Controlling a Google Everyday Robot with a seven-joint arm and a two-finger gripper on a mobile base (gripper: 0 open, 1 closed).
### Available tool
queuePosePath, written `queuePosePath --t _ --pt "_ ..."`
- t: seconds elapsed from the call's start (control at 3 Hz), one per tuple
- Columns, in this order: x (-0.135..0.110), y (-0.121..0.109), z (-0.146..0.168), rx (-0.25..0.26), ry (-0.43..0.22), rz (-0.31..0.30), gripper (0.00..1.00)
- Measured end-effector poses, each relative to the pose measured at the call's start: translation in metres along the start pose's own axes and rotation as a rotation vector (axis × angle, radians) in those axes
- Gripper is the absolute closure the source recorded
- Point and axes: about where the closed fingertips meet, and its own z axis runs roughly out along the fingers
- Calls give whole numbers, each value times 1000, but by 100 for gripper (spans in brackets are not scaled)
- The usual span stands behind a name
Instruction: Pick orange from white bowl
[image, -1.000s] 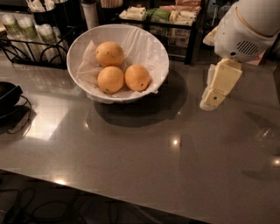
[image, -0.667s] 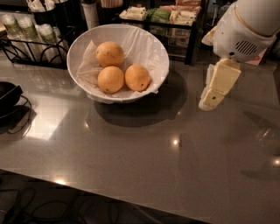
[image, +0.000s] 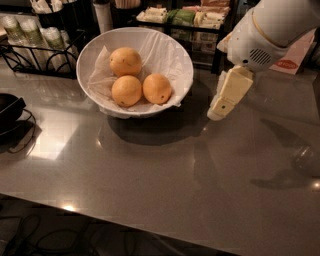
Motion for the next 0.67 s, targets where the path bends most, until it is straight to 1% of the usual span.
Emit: queuePosePath --t 0.33,0.67 --pt "-24 -21 14 9 -72 5 0" --pt "-49 -40 22 9 -153 14 0"
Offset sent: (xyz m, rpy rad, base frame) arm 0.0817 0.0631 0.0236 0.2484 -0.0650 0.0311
